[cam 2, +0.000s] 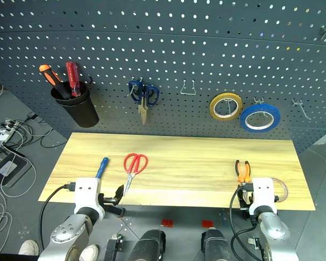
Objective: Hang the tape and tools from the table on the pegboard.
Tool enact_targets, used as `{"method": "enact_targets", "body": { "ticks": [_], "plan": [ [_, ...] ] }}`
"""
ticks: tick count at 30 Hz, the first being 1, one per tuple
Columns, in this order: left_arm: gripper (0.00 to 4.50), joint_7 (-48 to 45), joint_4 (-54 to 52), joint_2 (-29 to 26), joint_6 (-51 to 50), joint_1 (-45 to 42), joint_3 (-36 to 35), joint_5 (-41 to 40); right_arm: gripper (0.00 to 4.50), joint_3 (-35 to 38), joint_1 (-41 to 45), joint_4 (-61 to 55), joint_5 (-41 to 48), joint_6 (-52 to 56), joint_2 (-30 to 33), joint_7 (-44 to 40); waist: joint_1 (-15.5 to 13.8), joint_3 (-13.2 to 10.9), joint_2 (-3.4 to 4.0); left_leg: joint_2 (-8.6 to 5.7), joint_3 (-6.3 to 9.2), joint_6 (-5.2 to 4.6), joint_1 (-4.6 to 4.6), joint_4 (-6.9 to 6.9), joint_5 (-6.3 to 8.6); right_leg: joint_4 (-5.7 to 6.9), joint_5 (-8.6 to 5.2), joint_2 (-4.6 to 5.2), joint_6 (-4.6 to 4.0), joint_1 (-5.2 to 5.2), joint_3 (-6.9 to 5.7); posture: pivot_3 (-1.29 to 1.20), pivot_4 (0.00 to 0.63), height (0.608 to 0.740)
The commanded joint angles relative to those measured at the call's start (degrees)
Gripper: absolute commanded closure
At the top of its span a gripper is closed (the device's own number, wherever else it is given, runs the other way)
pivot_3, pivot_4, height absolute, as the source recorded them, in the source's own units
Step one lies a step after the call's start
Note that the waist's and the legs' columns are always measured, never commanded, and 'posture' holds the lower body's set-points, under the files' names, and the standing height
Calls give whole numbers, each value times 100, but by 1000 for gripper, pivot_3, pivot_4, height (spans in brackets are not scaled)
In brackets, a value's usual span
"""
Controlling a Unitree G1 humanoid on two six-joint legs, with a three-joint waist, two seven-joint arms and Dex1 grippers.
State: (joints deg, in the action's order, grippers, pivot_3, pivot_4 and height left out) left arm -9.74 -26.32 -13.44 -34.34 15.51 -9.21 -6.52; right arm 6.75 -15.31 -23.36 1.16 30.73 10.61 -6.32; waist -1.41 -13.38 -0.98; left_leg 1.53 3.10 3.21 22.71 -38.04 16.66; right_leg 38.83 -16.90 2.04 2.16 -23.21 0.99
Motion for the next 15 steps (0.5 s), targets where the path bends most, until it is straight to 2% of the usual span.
{"method": "enact_targets", "body": {
  "ticks": [1,6,9,15],
  "plan": [
    [24,-240,-66,-244,179,-189,135,37,0,159,-9,-121,39,41,175,-102,-1,-19,2,-1,-1,0,0,0,0,0,0,0,0,1,-1,130,274,740],
    [24,-913,409,-538,262,-1050,695,-109,0,344,166,80,136,70,541,-375,-7,-72,10,-7,-8,0,0,-2,0,3,0,1,0,2,-3,114,302,740],
    [24,-1615,832,-596,273,-1854,1109,-379,0,564,404,226,299,312,689,-480,12,-141,12,-6,-13,0,0,-3,0,6,1,-1,0,2,-3,90,320,740],
    [24,-2972,2121,-676,1015,-3406,2185,-199,0,942,863,450,594,945,886,-555,81,-328,16,-2,-15,0,3,-5,-1,9,1,-8,-1,-1,-2,29,365,740]
  ]
}}
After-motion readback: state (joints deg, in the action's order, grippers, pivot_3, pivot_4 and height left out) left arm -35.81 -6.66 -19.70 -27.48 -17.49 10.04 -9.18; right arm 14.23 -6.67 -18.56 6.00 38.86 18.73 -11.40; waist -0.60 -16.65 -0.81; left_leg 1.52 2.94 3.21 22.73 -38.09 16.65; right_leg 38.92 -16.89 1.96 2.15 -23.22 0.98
